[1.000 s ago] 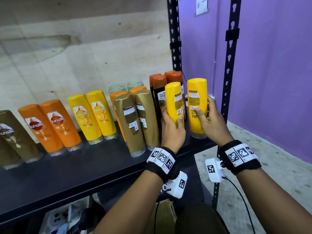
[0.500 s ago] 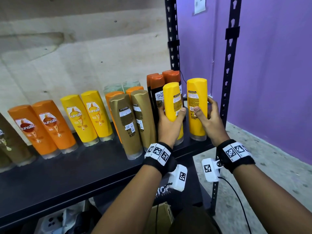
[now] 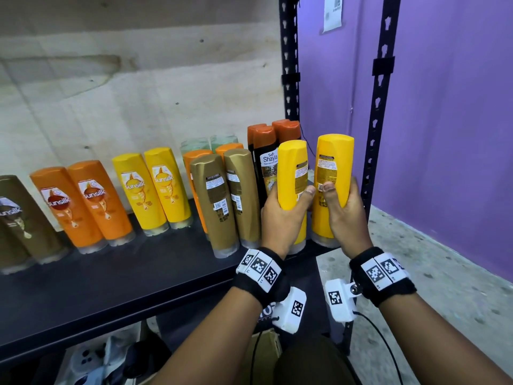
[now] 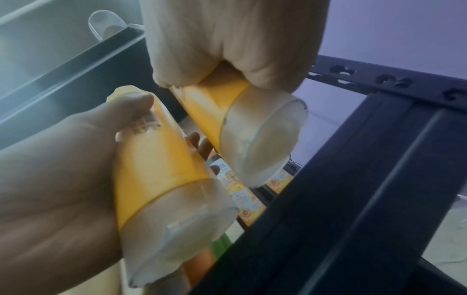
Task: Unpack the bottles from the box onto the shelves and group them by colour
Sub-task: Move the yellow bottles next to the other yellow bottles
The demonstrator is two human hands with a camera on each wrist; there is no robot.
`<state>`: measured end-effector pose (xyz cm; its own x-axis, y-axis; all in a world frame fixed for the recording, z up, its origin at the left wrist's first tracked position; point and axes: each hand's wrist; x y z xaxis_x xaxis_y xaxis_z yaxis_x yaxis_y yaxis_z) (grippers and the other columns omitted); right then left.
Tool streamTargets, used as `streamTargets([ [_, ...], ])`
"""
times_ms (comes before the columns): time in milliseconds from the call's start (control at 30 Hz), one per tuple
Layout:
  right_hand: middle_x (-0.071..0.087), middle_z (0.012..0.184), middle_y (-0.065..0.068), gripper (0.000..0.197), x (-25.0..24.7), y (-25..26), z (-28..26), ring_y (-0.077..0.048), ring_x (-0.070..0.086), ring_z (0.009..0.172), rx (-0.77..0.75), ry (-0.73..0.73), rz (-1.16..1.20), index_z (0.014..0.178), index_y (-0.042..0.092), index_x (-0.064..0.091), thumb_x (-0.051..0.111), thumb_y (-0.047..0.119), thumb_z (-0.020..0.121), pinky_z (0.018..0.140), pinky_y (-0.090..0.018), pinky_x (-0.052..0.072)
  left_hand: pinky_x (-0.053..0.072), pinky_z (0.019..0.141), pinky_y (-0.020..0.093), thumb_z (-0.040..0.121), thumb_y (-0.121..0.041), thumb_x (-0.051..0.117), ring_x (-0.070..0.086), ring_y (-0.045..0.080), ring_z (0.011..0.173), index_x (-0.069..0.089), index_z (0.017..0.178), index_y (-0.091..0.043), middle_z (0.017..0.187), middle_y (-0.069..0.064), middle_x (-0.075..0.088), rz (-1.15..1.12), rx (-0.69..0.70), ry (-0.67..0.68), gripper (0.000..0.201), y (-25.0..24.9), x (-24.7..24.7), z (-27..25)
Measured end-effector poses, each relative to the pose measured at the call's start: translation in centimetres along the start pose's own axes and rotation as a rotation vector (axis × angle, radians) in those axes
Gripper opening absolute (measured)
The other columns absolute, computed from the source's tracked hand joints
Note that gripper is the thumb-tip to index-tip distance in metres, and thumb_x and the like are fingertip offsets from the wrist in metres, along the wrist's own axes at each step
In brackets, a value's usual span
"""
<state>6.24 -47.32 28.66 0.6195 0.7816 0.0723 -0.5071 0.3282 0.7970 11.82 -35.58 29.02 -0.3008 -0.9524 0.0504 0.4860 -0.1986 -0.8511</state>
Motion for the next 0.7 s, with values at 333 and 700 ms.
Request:
streamTargets([
  [333, 0.066, 0.116, 0.029, 0.033, 2.5, 5.3, -2.0, 0.003, 0.066, 0.108, -0.086, 0.032, 0.035, 0.121, 0.054, 0.048, 0.055, 0.067, 0.091, 0.085, -0.011, 0.052, 0.060, 0.079, 0.030, 0.083, -0.048, 0.076, 0.075, 0.010, 0.092, 0.069, 0.108, -0.032, 0.100, -0.011, 0.077, -0.047, 0.110, -0.073, 0.030, -4.1, -4.3, -2.4],
  [700, 0.064, 0.115, 0.034, 0.030, 10.1, 10.4, -5.2, 0.006, 0.063, 0.109, -0.150, 0.158, 0.119, 0.118, 0.066, 0.048, 0.053, 0.073, 0.089, 0.086, -0.008, 0.048, 0.057, 0.080, 0.021, 0.086, -0.046, 0.075, 0.072, 0.002, 0.094, 0.069, 0.108, -0.035, 0.101, -0.016, 0.075, 0.086, 0.171, -0.252, 0.025, -7.5, -14.1, -4.0],
])
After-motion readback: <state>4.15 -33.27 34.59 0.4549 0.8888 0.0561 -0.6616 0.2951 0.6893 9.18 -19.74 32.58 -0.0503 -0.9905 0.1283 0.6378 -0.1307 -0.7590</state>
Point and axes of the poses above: each hand's wrist, its own z-axis towards the middle knuckle, its own x-axis out of the palm, y = z × x
